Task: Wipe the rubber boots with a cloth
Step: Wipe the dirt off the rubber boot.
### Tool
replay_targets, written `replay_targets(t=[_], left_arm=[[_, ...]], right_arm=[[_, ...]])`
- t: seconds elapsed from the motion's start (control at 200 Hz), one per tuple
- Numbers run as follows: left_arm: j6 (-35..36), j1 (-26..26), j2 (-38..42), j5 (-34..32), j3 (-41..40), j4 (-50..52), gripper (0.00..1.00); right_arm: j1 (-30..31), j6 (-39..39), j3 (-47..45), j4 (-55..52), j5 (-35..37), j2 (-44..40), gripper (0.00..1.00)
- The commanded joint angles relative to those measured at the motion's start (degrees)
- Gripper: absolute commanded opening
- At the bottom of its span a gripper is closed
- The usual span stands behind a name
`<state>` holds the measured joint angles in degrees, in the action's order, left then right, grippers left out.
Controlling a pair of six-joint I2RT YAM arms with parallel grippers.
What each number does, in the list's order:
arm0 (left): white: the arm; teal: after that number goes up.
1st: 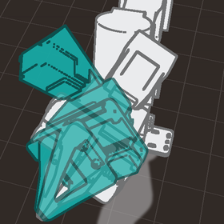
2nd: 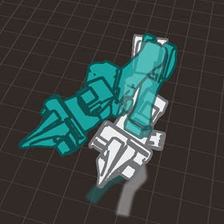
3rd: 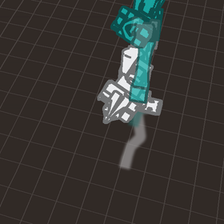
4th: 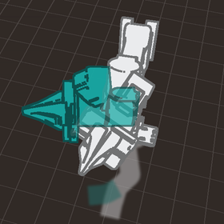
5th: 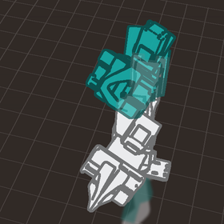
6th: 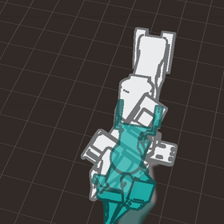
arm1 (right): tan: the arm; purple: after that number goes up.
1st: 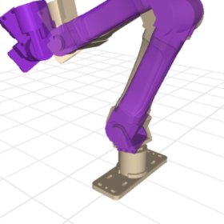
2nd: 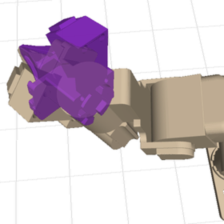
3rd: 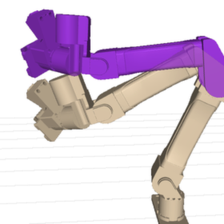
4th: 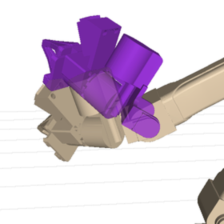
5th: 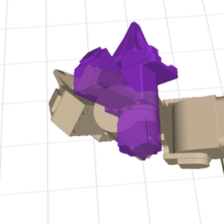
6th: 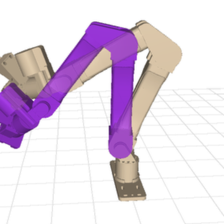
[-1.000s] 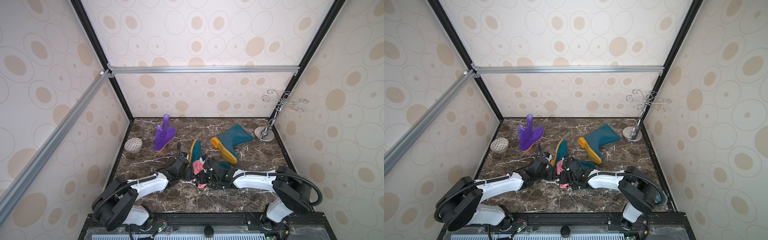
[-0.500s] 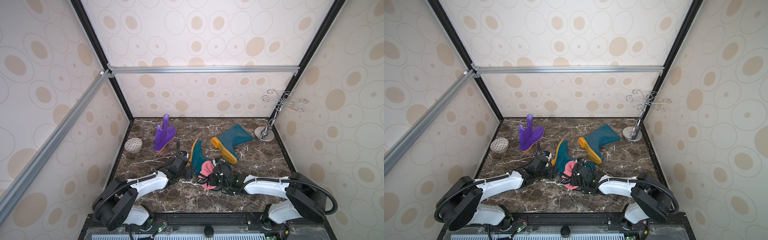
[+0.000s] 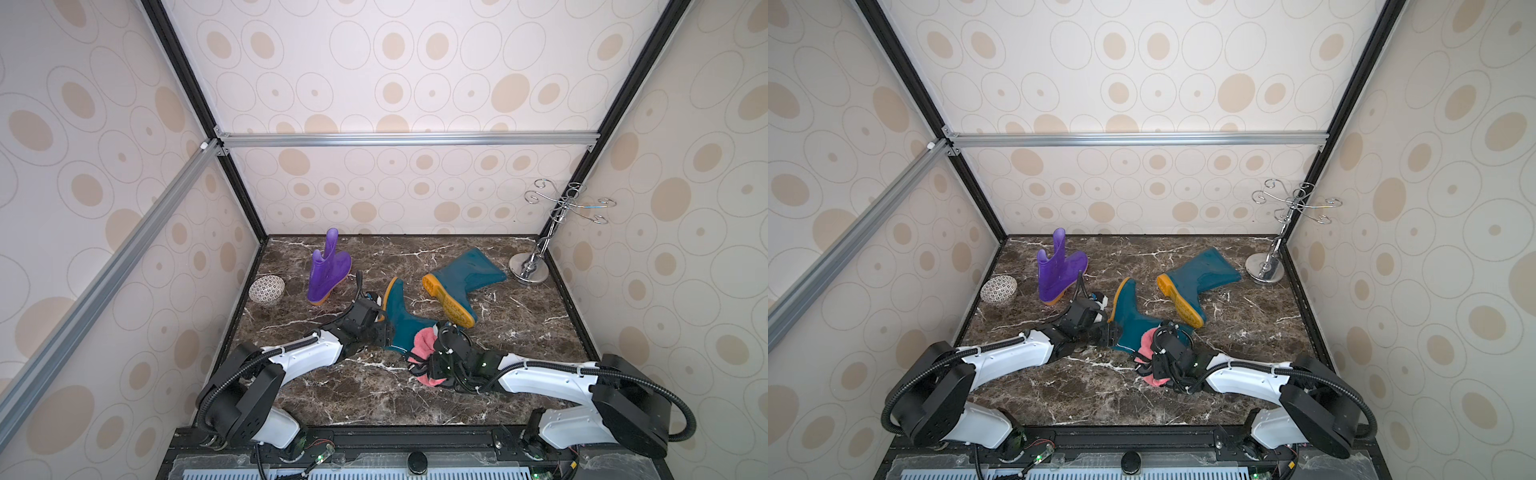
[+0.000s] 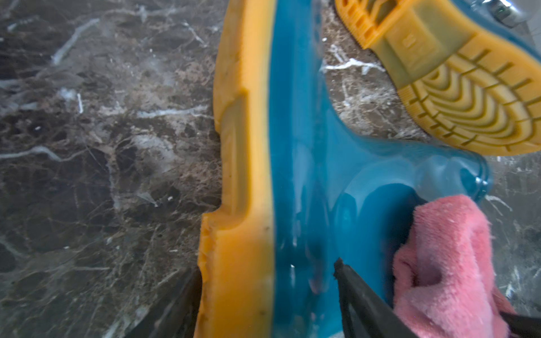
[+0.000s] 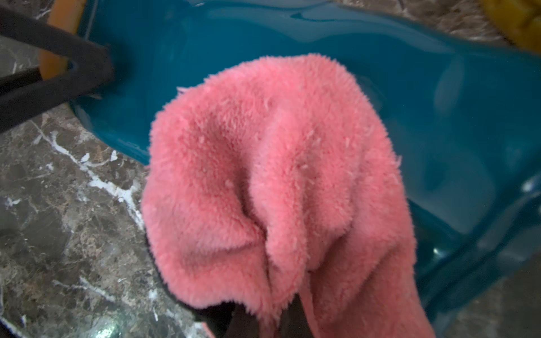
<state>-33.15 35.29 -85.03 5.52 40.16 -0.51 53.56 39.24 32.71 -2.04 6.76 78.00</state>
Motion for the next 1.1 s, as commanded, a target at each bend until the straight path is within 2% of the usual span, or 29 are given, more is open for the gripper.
replay_targets(t=[0.0, 0.13, 0.31, 0.415, 0.57, 0.665, 0.76, 0.925, 1.095], left_arm=[[1.08, -1.34, -1.28, 1.65, 1.42, -0.24, 0.71], [0.04, -1.45, -2.07, 3.19, 0.39, -1.86, 0.69], [-1.69, -1.45, -2.33, 4.51, -0.5, -3.48, 0.68], [-2.36, -1.46, -3.02, 5.58, -0.55, -3.98, 0.68], [-3.63, -1.52, -3.32, 6.67, -1.33, -5.3, 0.68], [-4.03, -1.57, -3.64, 7.43, -1.36, -5.77, 0.68], [-4.59, -1.52, -3.57, 7.79, -1.67, -6.17, 0.68], [-5.09, -1.54, -3.13, 7.63, -1.25, -5.46, 0.68], [-4.49, -1.61, -3.47, 6.96, -0.01, -3.45, 0.69]], right_arm=[[0.58, -3.45, 1.82, 2.46, -5.76, 1.12, 0.0], [2.3, -9.62, 5.4, 7.81, -8.88, 5.03, 0.0], [4.47, -12.88, 11.83, 12.17, -12.29, 14.5, 0.0], [6.71, -15.12, 14.39, 14.05, -10.17, 18.98, 0.0], [8.85, -17.7, 15.78, 19.3, -1.75, 23.34, 0.0], [9.11, -14.6, 16.75, 21.73, 4.41, 26.35, 0.0], [9.07, -14.8, 18.16, 21.56, 3.04, 27.3, 0.0], [9.34, -12.71, 13.04, 25.86, 7.82, 23.2, 0.0], [7.32, -6.57, 11.13, 18.21, 11.65, 22.07, 0.0]])
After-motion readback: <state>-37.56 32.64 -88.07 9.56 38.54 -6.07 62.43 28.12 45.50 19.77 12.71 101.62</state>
